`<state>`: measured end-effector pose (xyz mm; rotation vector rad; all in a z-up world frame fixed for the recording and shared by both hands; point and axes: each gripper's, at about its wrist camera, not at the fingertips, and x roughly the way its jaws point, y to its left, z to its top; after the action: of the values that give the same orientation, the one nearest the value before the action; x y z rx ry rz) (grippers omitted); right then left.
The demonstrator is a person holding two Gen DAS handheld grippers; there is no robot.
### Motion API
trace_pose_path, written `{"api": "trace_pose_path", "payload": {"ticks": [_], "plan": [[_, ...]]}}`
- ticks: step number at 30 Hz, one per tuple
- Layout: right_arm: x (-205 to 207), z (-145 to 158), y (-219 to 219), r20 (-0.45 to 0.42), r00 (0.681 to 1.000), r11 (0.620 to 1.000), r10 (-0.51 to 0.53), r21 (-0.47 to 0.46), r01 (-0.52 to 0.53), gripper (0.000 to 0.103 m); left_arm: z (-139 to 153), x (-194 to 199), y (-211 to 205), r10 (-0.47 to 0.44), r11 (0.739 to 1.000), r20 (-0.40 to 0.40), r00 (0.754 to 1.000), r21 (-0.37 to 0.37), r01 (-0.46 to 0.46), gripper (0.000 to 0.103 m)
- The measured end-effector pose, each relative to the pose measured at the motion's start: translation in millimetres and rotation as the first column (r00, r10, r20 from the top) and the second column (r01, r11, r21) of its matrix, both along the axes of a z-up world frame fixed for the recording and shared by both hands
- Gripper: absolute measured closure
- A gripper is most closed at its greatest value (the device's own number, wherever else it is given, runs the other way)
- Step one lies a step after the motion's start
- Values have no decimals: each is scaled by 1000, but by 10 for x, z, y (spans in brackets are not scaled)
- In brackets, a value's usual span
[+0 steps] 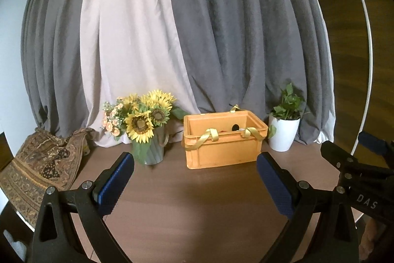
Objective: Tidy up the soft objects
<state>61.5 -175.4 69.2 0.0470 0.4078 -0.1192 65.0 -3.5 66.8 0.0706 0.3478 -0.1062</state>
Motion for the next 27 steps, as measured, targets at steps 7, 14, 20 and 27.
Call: {"api": "trace_pose_path", "payload": {"ticks": [7, 14, 20, 27], "plan": [[-353, 48, -47, 24, 1000, 1000, 3, 8, -3, 9, 9, -364, -4, 4, 1000, 6, 1000, -11, -4, 1], [-582, 87, -22, 42, 999, 1000, 17, -1, -17, 9, 50, -624, 24, 14, 1000, 28, 1000, -20, -13, 0], [-708, 90, -35, 51, 998, 1000, 25, 3, -25, 9, 66, -723, 32, 8, 1000, 32, 999, -21, -8, 0], [-759, 92, -50, 47, 998, 999, 31, 9, -32, 9, 72, -780, 37, 7, 1000, 34, 999, -24, -6, 0]]}}
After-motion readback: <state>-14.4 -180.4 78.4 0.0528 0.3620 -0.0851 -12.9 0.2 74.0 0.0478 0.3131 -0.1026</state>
